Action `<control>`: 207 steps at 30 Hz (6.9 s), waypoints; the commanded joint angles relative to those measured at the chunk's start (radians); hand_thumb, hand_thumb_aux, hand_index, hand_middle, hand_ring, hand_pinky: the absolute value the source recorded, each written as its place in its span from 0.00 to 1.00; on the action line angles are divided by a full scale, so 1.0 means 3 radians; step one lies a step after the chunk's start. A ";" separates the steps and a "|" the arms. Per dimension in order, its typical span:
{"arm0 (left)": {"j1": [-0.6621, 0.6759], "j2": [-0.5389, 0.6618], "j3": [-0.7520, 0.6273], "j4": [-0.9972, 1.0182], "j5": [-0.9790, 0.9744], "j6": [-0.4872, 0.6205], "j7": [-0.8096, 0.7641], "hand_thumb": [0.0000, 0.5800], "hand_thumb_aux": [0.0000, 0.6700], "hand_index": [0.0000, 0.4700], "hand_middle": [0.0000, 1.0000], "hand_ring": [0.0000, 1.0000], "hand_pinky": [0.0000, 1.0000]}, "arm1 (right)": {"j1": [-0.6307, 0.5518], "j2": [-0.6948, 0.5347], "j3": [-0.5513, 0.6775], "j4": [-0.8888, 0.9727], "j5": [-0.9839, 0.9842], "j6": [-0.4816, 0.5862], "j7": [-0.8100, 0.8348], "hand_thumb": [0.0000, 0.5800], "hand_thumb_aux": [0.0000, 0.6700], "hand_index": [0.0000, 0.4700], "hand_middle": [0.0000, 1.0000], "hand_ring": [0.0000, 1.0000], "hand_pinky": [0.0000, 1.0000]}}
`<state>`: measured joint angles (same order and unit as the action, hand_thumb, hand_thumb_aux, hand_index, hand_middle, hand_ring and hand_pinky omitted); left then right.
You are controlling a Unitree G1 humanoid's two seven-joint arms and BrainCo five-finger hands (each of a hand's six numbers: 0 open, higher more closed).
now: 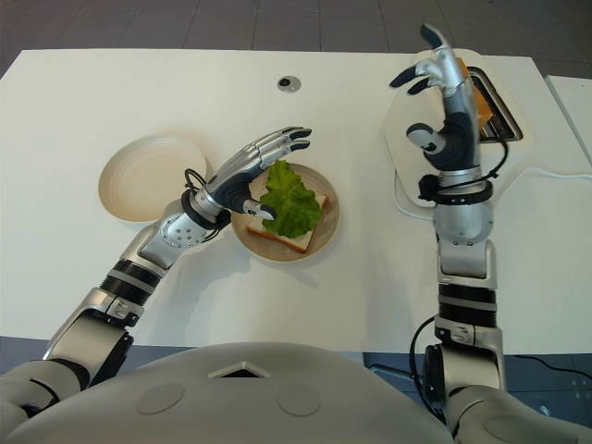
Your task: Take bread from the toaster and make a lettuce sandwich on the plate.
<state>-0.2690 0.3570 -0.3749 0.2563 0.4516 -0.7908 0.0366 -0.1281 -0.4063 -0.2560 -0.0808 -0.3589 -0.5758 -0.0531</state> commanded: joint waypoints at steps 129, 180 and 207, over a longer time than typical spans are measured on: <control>0.0656 0.0829 -0.0698 0.0169 -0.1358 -0.0141 -0.2961 1.00 1.00 1.00 1.00 1.00 1.00 | 0.1044 -0.0367 0.1716 0.0633 0.1127 0.0190 0.3307 1.00 1.00 1.00 1.00 1.00 1.00; 0.0055 -0.0417 0.0793 0.0183 -0.1745 -0.0330 -0.0900 0.00 0.00 0.00 0.00 0.00 0.00 | -0.0110 0.0685 0.0809 0.0988 0.0581 -0.0626 0.0088 0.00 0.00 0.00 0.00 0.00 0.00; 0.0008 -0.0669 0.0915 0.0230 -0.1556 -0.0329 -0.0932 0.00 0.00 0.00 0.00 0.00 0.00 | -0.0034 0.0617 0.0997 0.1021 0.0373 -0.0565 0.0198 0.00 0.00 0.00 0.00 0.00 0.00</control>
<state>-0.2598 0.1578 -0.1038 0.3162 -0.0209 -0.8931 -0.2424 -0.1469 -0.2128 0.0313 0.2160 -0.2375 -0.7636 -0.0092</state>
